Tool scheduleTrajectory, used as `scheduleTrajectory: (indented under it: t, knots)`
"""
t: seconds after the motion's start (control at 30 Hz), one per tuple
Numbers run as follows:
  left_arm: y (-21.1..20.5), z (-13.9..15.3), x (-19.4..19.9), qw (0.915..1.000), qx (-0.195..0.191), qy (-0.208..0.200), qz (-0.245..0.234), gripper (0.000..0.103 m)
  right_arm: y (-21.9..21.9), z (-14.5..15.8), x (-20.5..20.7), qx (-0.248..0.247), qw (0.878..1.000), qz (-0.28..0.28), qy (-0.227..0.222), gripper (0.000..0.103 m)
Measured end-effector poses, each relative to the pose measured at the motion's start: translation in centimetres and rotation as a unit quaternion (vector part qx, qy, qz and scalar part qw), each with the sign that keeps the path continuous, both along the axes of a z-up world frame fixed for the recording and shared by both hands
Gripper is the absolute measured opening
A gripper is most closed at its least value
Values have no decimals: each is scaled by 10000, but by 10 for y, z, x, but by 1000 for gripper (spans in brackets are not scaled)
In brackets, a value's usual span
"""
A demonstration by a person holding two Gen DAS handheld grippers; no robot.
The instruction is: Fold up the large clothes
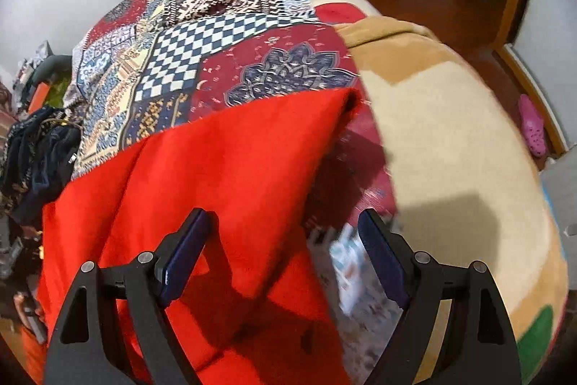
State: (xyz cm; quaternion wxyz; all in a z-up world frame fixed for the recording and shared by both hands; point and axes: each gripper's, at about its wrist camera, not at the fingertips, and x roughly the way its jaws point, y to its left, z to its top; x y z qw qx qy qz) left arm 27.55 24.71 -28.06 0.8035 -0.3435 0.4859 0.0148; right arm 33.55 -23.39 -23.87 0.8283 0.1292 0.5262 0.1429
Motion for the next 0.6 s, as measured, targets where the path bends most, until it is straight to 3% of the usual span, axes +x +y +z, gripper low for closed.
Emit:
scheduleTrajectory:
  t: [0.1, 0.13, 0.17, 0.23, 0.27, 0.3, 0.43, 0.47, 0.6]
  knots:
    - [-8, 3, -3, 9994, 278, -181, -18, 88, 5, -3, 7, 117, 9999, 21, -4, 62]
    - [-9, 4, -4, 9993, 324, -207, -23, 85, 8, -5, 9, 196, 9998, 52, 52, 48]
    - [-9, 5, -7, 9991, 353, -227, -22, 78, 10, -8, 9, 331, 9993, 112, 138, 37]
    - [-6, 9, -13, 9989, 384, -272, 61, 64, 14, -7, 9, 265, 9995, 112, 89, 31]
    - [-4, 12, -17, 9985, 449, -283, 122, 50, 15, -4, 6, 249, 9996, 142, 16, 20]
    - [-3, 15, -20, 9982, 503, -298, 109, 42, 14, 0, 4, 264, 9996, 137, -35, 17]
    - [-4, 27, -30, 9965, 771, -327, 15, 28, 9, 15, -2, 401, 9988, 99, -275, 13]
    - [-8, 31, -30, 9959, 834, -357, -43, 20, 8, 21, -5, 411, 9985, 98, -357, 12]
    - [-31, 64, -36, 9877, 1420, -589, -273, 20, 9, 42, -13, 407, 9972, 121, -607, 12]
